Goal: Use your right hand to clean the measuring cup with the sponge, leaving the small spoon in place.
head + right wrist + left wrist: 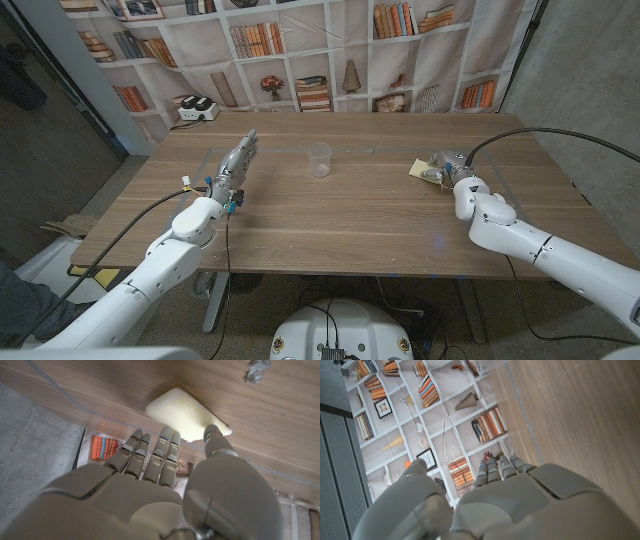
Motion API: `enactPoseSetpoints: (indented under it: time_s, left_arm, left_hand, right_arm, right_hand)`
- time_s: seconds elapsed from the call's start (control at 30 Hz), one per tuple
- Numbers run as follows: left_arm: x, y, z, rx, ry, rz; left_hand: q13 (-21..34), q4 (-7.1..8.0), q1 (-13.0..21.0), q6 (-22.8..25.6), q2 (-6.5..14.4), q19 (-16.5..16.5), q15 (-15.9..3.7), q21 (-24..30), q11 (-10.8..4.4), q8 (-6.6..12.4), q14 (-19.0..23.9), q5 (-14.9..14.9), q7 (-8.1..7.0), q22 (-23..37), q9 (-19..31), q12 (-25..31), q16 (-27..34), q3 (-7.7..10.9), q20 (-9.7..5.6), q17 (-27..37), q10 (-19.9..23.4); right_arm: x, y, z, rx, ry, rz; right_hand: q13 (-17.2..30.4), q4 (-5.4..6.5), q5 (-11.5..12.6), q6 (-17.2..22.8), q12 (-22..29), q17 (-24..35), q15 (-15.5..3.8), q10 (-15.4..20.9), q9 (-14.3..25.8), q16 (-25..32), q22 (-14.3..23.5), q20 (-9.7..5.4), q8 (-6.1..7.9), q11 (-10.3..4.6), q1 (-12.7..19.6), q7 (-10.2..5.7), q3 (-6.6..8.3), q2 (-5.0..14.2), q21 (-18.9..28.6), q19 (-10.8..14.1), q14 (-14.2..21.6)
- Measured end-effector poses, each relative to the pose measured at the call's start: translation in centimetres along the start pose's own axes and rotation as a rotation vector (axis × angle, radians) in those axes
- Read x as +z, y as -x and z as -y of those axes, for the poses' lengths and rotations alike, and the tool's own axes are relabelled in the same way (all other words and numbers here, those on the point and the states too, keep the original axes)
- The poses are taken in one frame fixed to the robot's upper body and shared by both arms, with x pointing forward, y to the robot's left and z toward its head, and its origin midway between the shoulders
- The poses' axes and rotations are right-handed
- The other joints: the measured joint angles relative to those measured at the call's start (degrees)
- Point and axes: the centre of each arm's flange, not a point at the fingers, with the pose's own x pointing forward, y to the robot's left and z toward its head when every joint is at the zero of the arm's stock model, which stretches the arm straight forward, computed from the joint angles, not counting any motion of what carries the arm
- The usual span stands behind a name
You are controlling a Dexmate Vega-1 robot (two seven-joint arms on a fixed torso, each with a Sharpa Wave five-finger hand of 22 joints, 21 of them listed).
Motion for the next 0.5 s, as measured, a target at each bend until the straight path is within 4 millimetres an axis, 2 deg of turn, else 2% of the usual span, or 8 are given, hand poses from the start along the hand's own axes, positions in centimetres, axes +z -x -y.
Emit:
enactPoseSetpoints:
  time_s: [0.2,0.3,0.4,0.5]
  left_arm:
    - [-0.02,-0.13,-0.07,-0.001,-0.001,-0.001]
    - [-0.03,-0.15,-0.05,-0.003,-0.001,-0.002]
    - [0.0,-0.31,-0.07,-0.004,-0.002,-0.002]
    - [0.02,-0.38,-0.1,-0.004,-0.003,-0.003]
  left_hand:
    - [0.0,0.0,0.37,0.3,-0.37,-0.14,0.0,0.0,0.0,0.0,0.0,-0.04,-0.3,0.0,0.0,-0.16,0.0,0.0,0.13,0.0,0.0]
    - [0.0,0.0,0.37,0.3,-0.37,-0.32,0.0,0.0,-0.01,0.0,0.0,-0.21,-0.3,0.0,0.0,-0.16,0.0,0.0,0.31,0.0,0.0]
    - [0.0,0.0,0.37,0.3,-0.37,-0.32,0.0,0.0,-0.01,0.0,0.0,-0.21,-0.3,0.0,0.0,-0.16,0.0,0.0,0.31,0.0,-0.01]
    - [0.0,0.0,0.36,0.3,-0.37,-0.32,0.0,0.0,-0.01,0.0,0.0,-0.21,-0.3,0.0,0.29,-0.16,0.0,0.0,0.31,-0.01,-0.01]
  right_arm:
    - [-0.02,-0.18,-0.33,0.012,0.012,-0.01]
    - [0.04,-0.25,-0.46,0.015,0.015,-0.011]
    - [-0.01,-0.35,-0.56,0.017,0.025,-0.018]
    - [-0.05,-0.46,-0.69,0.017,0.035,-0.024]
  right_hand:
    - [-0.06,-0.15,0.0,0.6,-0.01,0.01,-0.03,0.91,0.01,0.0,-0.01,0.81,-0.01,-0.92,1.16,-0.62,0.96,0.26,0.0,0.43,0.65]
    - [-0.08,-0.23,0.0,1.23,0.29,0.01,-0.1,1.78,0.03,0.0,-0.01,1.31,-0.01,-0.78,1.69,-1.25,1.34,0.62,0.0,0.32,1.59]
    - [-0.16,-0.33,-0.01,3.21,0.9,0.01,-0.02,4.04,0.24,0.09,-0.01,1.31,0.0,-0.69,2.75,-1.12,2.07,0.5,0.0,0.32,3.94]
    - [-0.16,-0.4,-0.02,5.62,1.63,0.01,0.17,6.84,0.26,0.44,-0.01,1.28,0.72,-0.8,4.31,-1.29,3.12,0.43,0.0,1.18,6.75]
